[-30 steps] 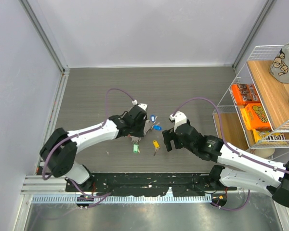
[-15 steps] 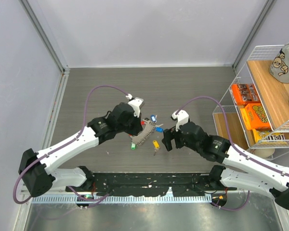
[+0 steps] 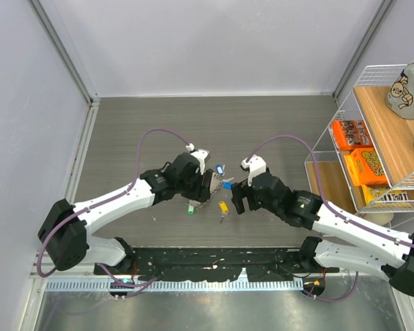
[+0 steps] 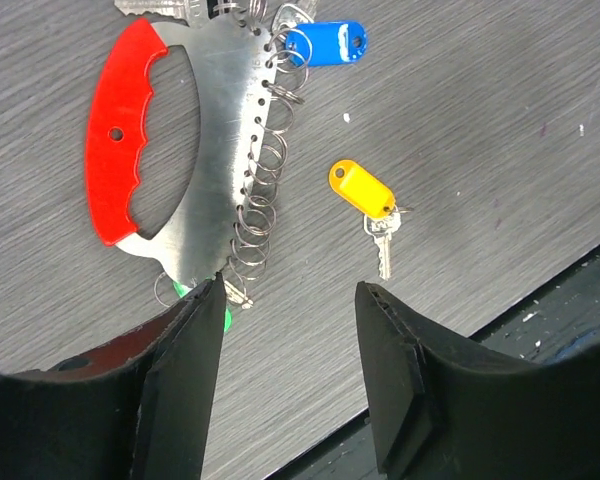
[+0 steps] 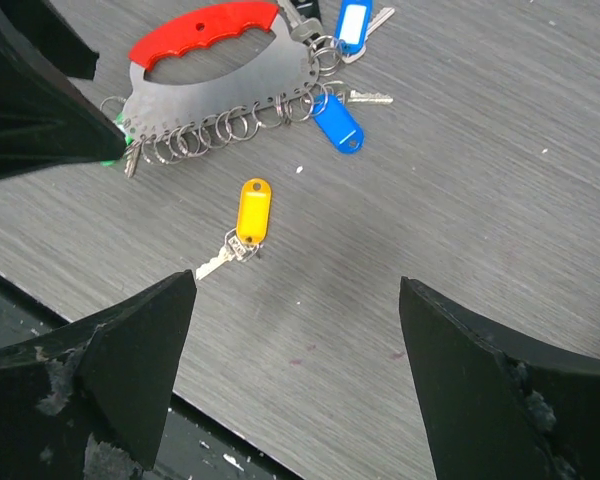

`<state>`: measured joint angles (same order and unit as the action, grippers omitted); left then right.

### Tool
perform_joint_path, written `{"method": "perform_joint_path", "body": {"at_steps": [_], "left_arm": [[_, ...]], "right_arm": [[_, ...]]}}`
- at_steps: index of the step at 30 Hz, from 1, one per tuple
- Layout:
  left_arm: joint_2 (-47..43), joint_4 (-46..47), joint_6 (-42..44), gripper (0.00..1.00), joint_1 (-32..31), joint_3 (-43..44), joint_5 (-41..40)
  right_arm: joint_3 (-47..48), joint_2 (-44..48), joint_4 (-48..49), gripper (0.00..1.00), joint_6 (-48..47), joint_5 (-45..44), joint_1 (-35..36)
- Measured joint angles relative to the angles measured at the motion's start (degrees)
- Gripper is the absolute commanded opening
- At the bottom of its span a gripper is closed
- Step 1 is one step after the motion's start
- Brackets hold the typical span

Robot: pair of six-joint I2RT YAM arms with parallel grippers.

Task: Put the keys on the keyring

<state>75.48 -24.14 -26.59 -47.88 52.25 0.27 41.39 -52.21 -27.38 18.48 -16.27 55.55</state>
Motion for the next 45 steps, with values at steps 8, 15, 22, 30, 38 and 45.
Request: {"method": "perform_joint_path", "body": {"at_steps": [8, 15, 22, 30, 38, 45], "left_arm": [[1.6, 0.3, -1.3, 0.70, 0.0, 0.0, -2.9], [-2.6, -1.0, -1.2, 0.78, 0.0, -0.6, -9.1], [-9.7, -2.8, -1.2, 0.80, 0.0, -4.3, -14.6], [-14.5, -4.5, -1.2, 0.82, 0.0, -6.0, -16.9], [-15.4, -5.1, -0.9, 0.82, 0.0, -6.2, -17.7], [-15.3, -5.1, -0.3, 0.83, 0.0, -6.2, -17.9]], "right_arm": [[5.2, -11.8, 4.2, 0.67, -1.3, -2.6, 0.0], [10.1, -27.2, 9.7, 0.55, -1.7, -2.7, 0.0], [13.8, -36.1, 12.7, 0.42, -1.9, -2.4, 0.0], [16.2, -41.9, 14.7, 0.35, -1.9, -2.4, -0.1], [16.4, -44.2, 15.4, 0.33, -2.0, -2.6, -0.9], [16.4, -44.3, 16.4, 0.32, -2.0, -3.1, -1.9]]}}
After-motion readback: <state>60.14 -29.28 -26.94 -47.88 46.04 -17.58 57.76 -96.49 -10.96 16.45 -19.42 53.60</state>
